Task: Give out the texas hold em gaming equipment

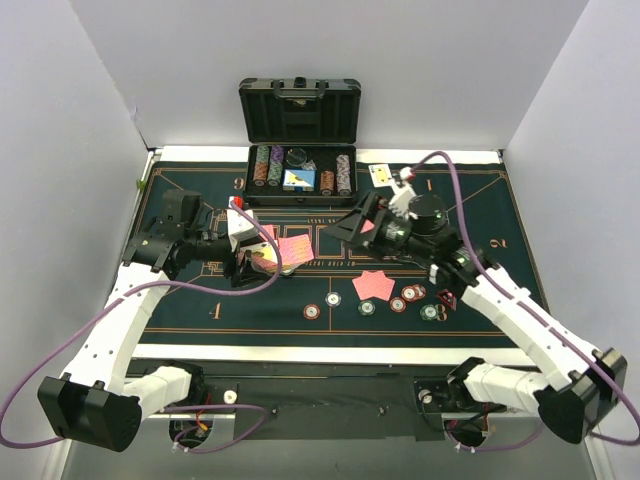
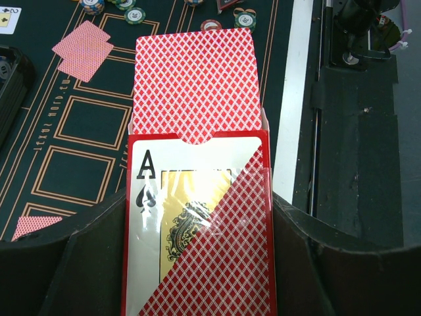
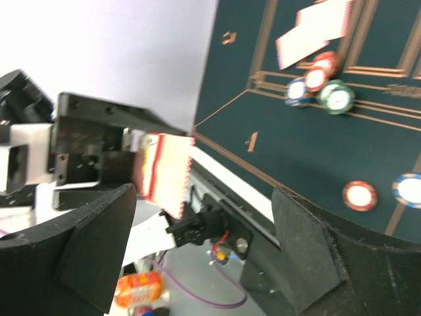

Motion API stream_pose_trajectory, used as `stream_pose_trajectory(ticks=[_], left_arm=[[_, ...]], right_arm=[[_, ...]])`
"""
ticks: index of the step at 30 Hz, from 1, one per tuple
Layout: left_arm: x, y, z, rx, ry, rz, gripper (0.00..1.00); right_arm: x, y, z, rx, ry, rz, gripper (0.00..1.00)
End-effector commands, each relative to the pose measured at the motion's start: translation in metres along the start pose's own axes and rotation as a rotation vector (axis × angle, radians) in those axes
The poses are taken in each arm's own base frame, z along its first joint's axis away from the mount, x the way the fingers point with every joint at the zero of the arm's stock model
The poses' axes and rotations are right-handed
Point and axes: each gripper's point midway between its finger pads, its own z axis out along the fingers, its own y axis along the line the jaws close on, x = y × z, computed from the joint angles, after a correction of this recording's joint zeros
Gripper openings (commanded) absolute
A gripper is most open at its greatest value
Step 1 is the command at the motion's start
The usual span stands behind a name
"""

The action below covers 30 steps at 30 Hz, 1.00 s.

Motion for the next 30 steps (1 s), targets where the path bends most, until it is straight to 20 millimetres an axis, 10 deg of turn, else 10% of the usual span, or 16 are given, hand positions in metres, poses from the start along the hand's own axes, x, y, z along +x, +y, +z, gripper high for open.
stream_pose_trajectory(ticks=[1, 15, 30], left_arm=[[-0.028, -0.002, -0.006, 0.009, -0.068, 0.097, 0.02], [-0.028, -0.001, -0.006, 0.008, -0.063, 0.096, 0.02], [-0.030, -0.001, -0.006, 0.007, -0.068, 0.102, 0.02]], right_arm=[[0.002, 0.068, 0.014, -0.213, 0.039, 0.006, 0.79], [0.059, 0.056, 0.071, -0.135, 0.222, 0.001, 0.67], [0.064, 0.034, 0.059, -0.095, 0.237, 0.032, 0.34]])
